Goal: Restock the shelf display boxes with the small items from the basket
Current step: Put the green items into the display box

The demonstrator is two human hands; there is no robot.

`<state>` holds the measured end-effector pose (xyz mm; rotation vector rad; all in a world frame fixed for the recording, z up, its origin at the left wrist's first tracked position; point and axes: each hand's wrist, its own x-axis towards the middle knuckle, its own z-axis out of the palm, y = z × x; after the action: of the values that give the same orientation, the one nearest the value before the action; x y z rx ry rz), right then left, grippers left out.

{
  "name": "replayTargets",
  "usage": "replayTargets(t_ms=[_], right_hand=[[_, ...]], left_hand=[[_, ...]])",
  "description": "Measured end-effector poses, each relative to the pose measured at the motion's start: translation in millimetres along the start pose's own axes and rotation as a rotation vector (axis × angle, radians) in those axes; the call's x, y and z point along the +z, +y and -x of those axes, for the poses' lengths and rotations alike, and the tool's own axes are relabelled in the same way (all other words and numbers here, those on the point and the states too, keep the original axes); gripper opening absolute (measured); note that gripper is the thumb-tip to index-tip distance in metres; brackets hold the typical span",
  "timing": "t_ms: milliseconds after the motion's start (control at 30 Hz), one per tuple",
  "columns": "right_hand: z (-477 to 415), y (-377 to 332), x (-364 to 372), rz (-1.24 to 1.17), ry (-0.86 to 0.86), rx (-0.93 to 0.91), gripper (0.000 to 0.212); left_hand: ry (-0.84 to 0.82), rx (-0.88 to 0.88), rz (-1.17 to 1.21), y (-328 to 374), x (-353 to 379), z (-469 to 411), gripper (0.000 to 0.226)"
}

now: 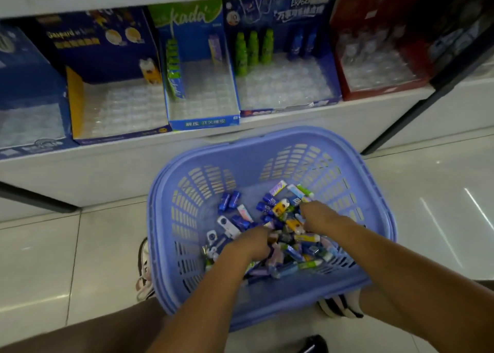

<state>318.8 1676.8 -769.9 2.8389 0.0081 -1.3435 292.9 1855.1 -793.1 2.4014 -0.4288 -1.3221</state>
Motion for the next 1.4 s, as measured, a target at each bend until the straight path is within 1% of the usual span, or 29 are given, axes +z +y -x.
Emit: replayTargets(t_ms=[33,67,100,167,233,333,367,400,467,533,600,633,700,733,800,833,867,900,967,1033,1067,1133,1167,1200,1267,1333,1400], right_hand=[[-4.0,-1.2,1.7,0.005,0.029,-0.003,0.006],[-7.1,-2.5,1.4,0.019,0.036,-0.001,0.012],[-8.1,-4.0,-0.9,0.024,0.018,0.010,0.016],[-11.1,-3.8,-7.1,-0.026,-0.030,0.036,0.013],[-11.3,-1.3,-17.1,-0.095,-0.075,0.060,0.028],[-9.9,8.5,-29.3,-0.333,-0.055,0.091,0.039],[-7.1,12.3,-33.9,-0.428,-0.055,0.080,0.037],[-4.0,16.4,-39.2,-0.517,-0.050,0.040,0.030],[7.5,22.5,-49.8,-0.749,-0.043,-0.037,0.005],[20.8,26.0,-61.8,-1.001,-0.061,-0.092,0.011],[32.3,26.5,-73.4,-1.132,-0.060,-0.154,0.013],[36.9,26.6,-79.5,-1.143,-0.045,-0.198,0.014],[48.2,25.0,-91.2,-1.149,0.007,-0.276,0.012],[54.8,23.8,-96.9,-1.158,0.050,-0.305,0.010],[66.5,22.2,-106.6,-1.181,0.154,-0.364,0.012],[72.0,20.7,-111.6,-1.184,0.197,-0.400,0.014],[77.9,17.7,-116.6,-1.184,0.219,-0.437,0.015],[81.9,14.7,-120.9,-1.188,0.229,-0.478,0.016],[90.7,5.4,-129.1,-1.192,0.239,-0.545,0.019],[98.1,-5.0,-136.4,-1.200,0.277,-0.580,0.025],[100.5,-10.7,-139.9,-1.191,0.315,-0.589,0.024],[103.8,-21.7,-146.8,-1.081,0.460,-0.601,0.013],[104.6,-28.2,-151.5,-1.007,0.556,-0.606,0.011],[104.8,-35.2,-158.1,-0.955,0.648,-0.611,0.014],[103.3,-51.6,-175.3,-0.952,0.792,-0.609,0.022],[96.9,-69.5,-197.2,-0.925,0.916,-0.557,0.021],[87.5,-86.8,-220.4,-0.820,1.031,-0.511,0.018]], left_hand=[[0.031,-0.008,0.032,-2.3,0.0,-2.6,0.050],[0.050,-0.021,0.054,-4.5,0.2,-5.9,0.047],[0.066,-0.034,0.064,-7.1,0.7,-9.9,0.045],[0.105,-0.045,0.071,-12.7,1.8,-18.3,0.040],[0.158,-0.043,0.076,-16.7,4.0,-26.6,0.035],[0.218,-0.023,0.028,-21.0,9.7,-36.1,0.029],[0.239,-0.009,0.002,-22.3,11.8,-38.9,0.027],[0.266,0.002,-0.018,-23.2,13.3,-41.1,0.025],[0.329,0.007,-0.025,-24.9,15.6,-44.4,0.026],[0.370,0.001,-0.026,-25.3,16.7,-44.7,0.027],[0.391,-0.015,0.031,-24.5,14.1,-41.9,0.030],[0.403,-0.025,0.107,-22.2,8.4,-39.4,0.031],[0.442,-0.044,0.366,-11.8,-13.0,-30.3,0.025],[0.448,-0.059,0.554,-4.8,-28.2,-24.2,0.024],[0.389,-0.066,1.045,11.2,-59.6,-8.5,0.028],[0.331,-0.027,1.269,18.3,-73.4,1.4,0.028],[0.277,0.041,1.444,24.4,-85.2,12.5,0.026],[0.232,0.115,1.568,29.9,-95.5,24.2,0.023],[0.189,0.227,1.682,36.8,-111.7,47.5,0.016],[0.220,0.285,1.697,38.5,-121.5,65.6,0.011],[0.244,0.305,1.693,37.4,-125.3,72.8,0.015],[0.309,0.330,1.690,32.0,-131.6,84.7,0.030],[0.350,0.340,1.698,28.6,-134.6,89.4,0.037],[0.391,0.356,1.716,24.9,-138.1,93.4,0.041],[0.448,0.401,1.799,20.1,-147.2,100.3,0.042],[0.474,0.444,1.884,17.2,-156.5,105.3,0.042],[0.505,0.461,1.915,14.4,-162.3,109.5,0.042]])
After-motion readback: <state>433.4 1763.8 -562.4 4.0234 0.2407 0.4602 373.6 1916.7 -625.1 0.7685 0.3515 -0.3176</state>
